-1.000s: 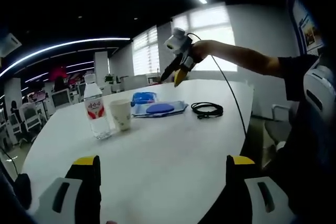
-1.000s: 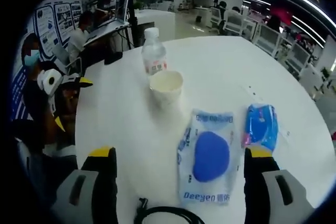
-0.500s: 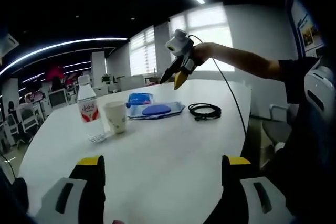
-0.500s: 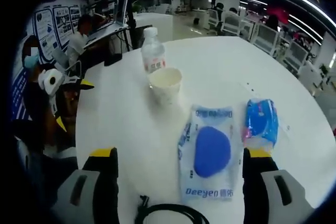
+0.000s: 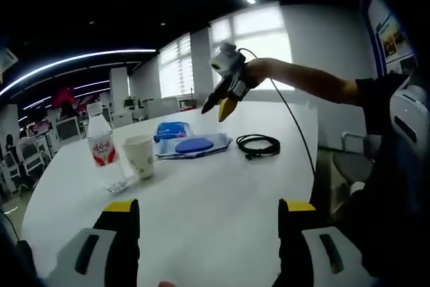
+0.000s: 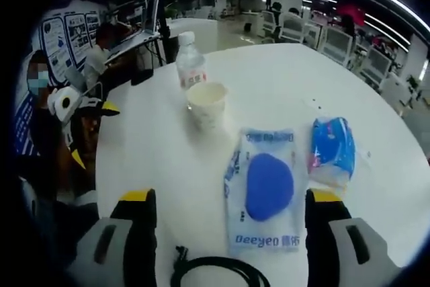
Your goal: Arrange the tabletop items into an orderly group along one side of the table until the central work area is clear of visible clutter.
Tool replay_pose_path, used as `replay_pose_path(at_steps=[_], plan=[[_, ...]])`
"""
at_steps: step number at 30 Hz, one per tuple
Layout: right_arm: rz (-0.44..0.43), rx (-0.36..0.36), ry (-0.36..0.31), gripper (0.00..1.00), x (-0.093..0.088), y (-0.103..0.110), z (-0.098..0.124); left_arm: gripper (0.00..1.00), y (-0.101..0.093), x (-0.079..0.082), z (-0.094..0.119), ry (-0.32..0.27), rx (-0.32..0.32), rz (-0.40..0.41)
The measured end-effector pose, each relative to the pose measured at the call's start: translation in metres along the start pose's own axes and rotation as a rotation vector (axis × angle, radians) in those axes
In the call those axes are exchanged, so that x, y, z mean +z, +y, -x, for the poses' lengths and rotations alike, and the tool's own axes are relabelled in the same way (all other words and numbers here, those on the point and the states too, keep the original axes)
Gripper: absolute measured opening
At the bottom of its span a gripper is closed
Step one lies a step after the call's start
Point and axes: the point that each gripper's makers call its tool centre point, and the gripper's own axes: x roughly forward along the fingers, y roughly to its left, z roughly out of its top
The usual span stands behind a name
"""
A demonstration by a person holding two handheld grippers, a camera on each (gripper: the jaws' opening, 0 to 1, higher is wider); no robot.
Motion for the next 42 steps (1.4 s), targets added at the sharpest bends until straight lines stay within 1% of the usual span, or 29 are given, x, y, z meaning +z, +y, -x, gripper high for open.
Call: replay_pose_path(at_steps=[3,5,8,10,14,19,23,26,31,33,39,42], plan=[[-0.009,-0.008,-0.002,0.87,-0.002,-0.002,0.001,0.82,0.000,0.003,-0.004,-0.001,-0.004,-0.001],[-0.023,-0.014,-0.004,0.85,-0.005,-0.006,0.001,0.81,-0.001,0.004,-0.007,0.003,-0.011,-0.006],[-0.036,-0.021,-0.009,0.84,-0.006,-0.011,0.002,0.81,-0.002,0.009,-0.011,-0.011,-0.018,0.003],[-0.041,-0.026,-0.011,0.83,-0.008,-0.012,0.004,0.81,-0.002,0.011,-0.014,-0.007,-0.021,0.001],[-0.051,-0.028,-0.013,0.83,-0.012,-0.011,0.005,0.80,-0.004,0.016,-0.018,-0.008,-0.032,-0.010],[-0.057,-0.032,-0.011,0.82,-0.013,-0.019,0.006,0.79,-0.002,0.021,-0.023,-0.014,-0.029,-0.012],[-0.068,-0.032,-0.015,0.81,-0.015,-0.021,0.008,0.77,-0.001,0.025,-0.029,-0.019,-0.029,-0.010],[-0.091,-0.029,-0.018,0.78,-0.015,-0.025,0.009,0.77,-0.002,0.028,-0.034,-0.016,-0.037,-0.020],[-0.104,-0.040,-0.029,0.76,-0.019,-0.028,0.012,0.76,-0.002,0.036,-0.043,-0.021,-0.050,-0.022],[-0.106,-0.040,-0.029,0.76,-0.023,-0.026,0.012,0.75,0.000,0.040,-0.047,-0.029,-0.053,-0.014],[-0.114,-0.041,-0.032,0.75,-0.029,-0.025,0.014,0.74,0.002,0.043,-0.057,-0.021,-0.064,-0.010],[-0.120,-0.041,-0.033,0.75,-0.029,-0.029,0.014,0.74,0.002,0.044,-0.061,-0.019,-0.069,-0.011]])
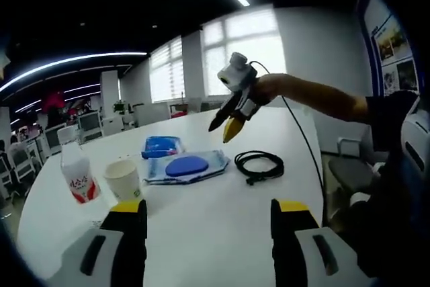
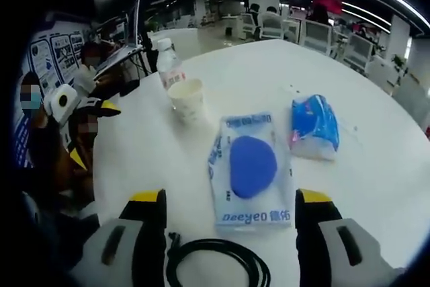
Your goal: Arrange the tabletop items into an orderly group along one side of the table until the central work area is clear of visible clutter.
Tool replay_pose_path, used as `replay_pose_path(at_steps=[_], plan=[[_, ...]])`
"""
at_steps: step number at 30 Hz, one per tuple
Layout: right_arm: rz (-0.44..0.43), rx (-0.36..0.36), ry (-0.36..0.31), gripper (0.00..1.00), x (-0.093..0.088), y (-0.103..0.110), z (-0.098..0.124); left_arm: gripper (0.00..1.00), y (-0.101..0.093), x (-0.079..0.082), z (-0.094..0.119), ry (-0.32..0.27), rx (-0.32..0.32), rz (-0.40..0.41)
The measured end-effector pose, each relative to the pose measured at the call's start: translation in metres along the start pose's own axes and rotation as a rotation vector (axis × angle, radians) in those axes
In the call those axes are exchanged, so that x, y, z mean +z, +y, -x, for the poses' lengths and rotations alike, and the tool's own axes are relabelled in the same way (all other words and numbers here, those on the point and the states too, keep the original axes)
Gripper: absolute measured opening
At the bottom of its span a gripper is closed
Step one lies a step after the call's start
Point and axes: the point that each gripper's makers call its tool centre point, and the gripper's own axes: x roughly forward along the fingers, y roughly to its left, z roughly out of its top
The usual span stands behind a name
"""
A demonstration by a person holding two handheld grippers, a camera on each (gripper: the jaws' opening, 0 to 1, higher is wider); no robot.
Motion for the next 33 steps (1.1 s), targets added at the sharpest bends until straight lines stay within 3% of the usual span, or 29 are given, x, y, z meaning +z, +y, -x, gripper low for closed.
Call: replay_pose_path(at_steps=[15,20,33], plan=[[-0.068,-0.001,-0.021,0.68,-0.008,-0.004,0.004,0.73,0.008,0.011,-0.010,0.005,0.011,0.023],[-0.094,0.002,-0.042,0.65,-0.003,-0.016,0.005,0.73,0.010,0.017,-0.012,0.019,0.012,0.021],[-0.094,0.001,-0.035,0.62,-0.007,-0.019,0.004,0.73,0.010,0.018,-0.017,0.044,-0.012,0.038]])
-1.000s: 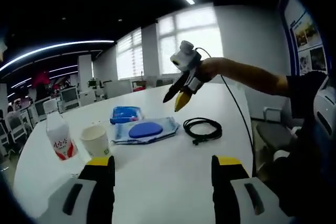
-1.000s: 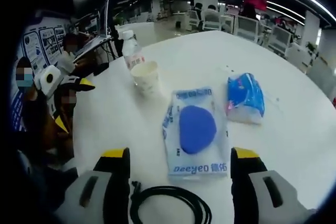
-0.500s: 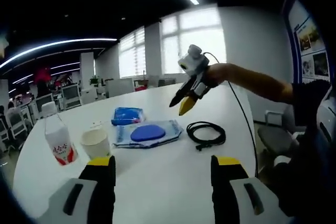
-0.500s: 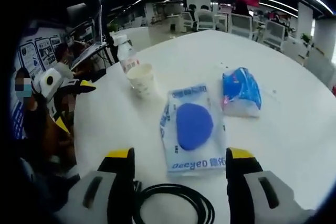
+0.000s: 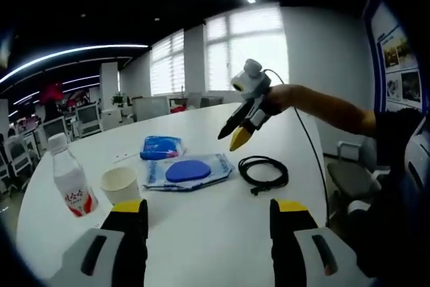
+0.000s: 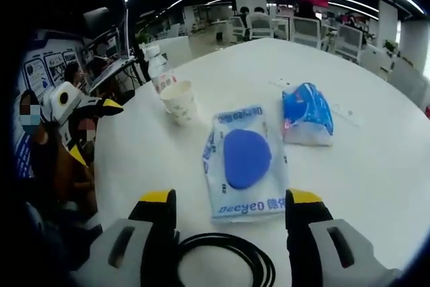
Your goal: Arrange the tabletop items into an orderly group along one side of the table until the central work area is clear of visible clutter.
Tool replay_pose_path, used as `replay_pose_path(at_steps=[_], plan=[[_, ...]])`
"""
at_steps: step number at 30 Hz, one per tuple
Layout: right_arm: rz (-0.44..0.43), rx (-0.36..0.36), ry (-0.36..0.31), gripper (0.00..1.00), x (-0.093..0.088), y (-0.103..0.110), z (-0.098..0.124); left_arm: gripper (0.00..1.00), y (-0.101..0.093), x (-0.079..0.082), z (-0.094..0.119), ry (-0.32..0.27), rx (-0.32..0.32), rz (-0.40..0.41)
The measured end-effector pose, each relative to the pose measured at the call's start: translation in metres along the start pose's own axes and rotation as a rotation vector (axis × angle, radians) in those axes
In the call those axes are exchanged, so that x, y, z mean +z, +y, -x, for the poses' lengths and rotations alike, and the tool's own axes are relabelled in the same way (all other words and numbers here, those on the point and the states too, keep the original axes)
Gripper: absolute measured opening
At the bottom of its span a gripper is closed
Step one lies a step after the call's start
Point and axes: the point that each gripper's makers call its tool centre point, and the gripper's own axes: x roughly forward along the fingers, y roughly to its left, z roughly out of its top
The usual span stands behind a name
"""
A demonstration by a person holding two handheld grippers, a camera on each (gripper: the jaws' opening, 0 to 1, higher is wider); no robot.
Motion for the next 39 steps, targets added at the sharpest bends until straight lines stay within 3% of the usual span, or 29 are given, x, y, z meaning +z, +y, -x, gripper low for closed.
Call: replay_pose_path(at_steps=[4,6,15,22,26,28,33,39], plan=[[-0.009,0.004,-0.003,0.60,0.000,-0.001,0.000,0.73,0.001,0.005,0.000,0.003,0.000,0.000],[-0.014,0.006,-0.013,0.58,-0.016,0.015,0.000,0.73,0.003,0.009,-0.001,0.004,-0.001,-0.003],[-0.032,0.022,-0.015,0.54,-0.016,0.011,0.001,0.70,0.009,0.025,-0.008,0.000,-0.037,0.018],[-0.015,-0.013,0.017,0.75,-0.024,0.003,0.001,0.82,0.019,0.023,-0.015,0.046,-0.028,0.052],[-0.015,-0.045,0.019,0.94,-0.025,-0.002,0.002,0.88,0.020,0.020,-0.018,0.068,-0.019,0.070],[-0.016,-0.056,0.023,0.99,-0.030,0.001,0.003,0.91,0.019,0.021,-0.020,0.071,-0.019,0.072],[-0.028,-0.063,0.022,1.00,-0.037,0.002,0.006,0.99,0.017,0.032,-0.024,0.075,-0.039,0.091],[-0.046,-0.064,0.020,1.00,-0.040,-0.002,0.006,1.00,0.017,0.043,-0.029,0.086,-0.054,0.093]])
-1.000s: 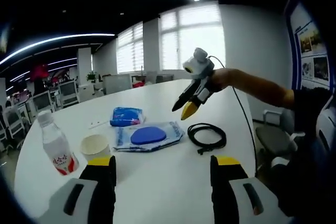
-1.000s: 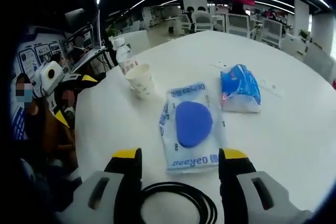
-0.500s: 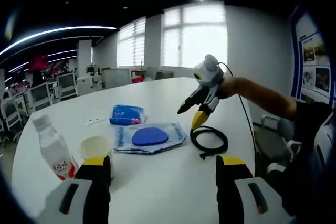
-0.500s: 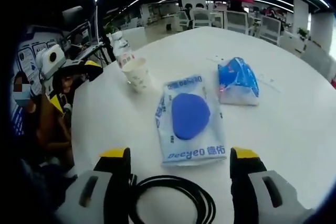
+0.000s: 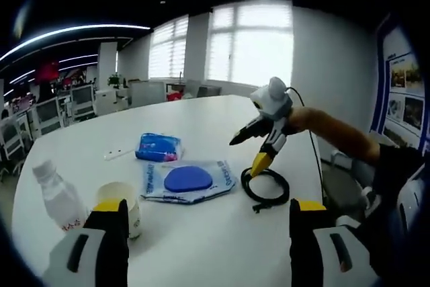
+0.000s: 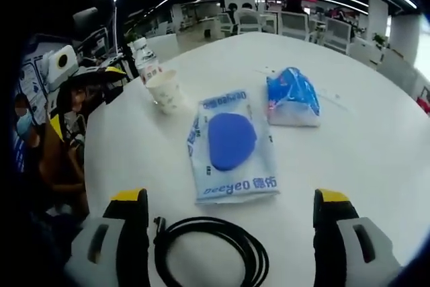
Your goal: Arrange the tabletop items into an orderly group along one side of the table until the central work area is clear of visible clutter.
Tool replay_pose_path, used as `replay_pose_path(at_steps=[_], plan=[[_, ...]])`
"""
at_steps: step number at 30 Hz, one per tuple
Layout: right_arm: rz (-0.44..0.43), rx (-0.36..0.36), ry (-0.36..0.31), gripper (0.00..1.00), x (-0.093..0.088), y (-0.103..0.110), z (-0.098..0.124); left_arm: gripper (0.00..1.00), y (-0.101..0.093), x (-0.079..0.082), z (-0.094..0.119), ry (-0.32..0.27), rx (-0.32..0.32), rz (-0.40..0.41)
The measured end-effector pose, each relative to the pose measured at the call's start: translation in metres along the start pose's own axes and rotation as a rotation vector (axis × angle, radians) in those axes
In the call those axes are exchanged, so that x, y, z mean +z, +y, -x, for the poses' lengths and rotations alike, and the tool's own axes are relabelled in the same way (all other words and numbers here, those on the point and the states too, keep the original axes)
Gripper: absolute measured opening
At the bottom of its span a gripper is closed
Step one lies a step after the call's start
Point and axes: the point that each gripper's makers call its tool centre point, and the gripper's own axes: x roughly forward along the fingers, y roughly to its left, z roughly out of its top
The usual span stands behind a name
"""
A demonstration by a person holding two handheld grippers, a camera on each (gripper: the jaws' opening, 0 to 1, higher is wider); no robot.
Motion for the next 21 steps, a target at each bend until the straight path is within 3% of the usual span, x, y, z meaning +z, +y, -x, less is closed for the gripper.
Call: replay_pose_path(at_steps=[10,21], plan=[[-0.015,0.007,-0.003,1.00,0.001,-0.006,-0.003,1.00,0.001,0.001,-0.008,0.028,-0.016,0.013],[-0.023,0.014,-0.009,0.98,-0.005,0.002,-0.003,1.00,0.005,0.002,-0.013,0.062,-0.023,-0.003]])
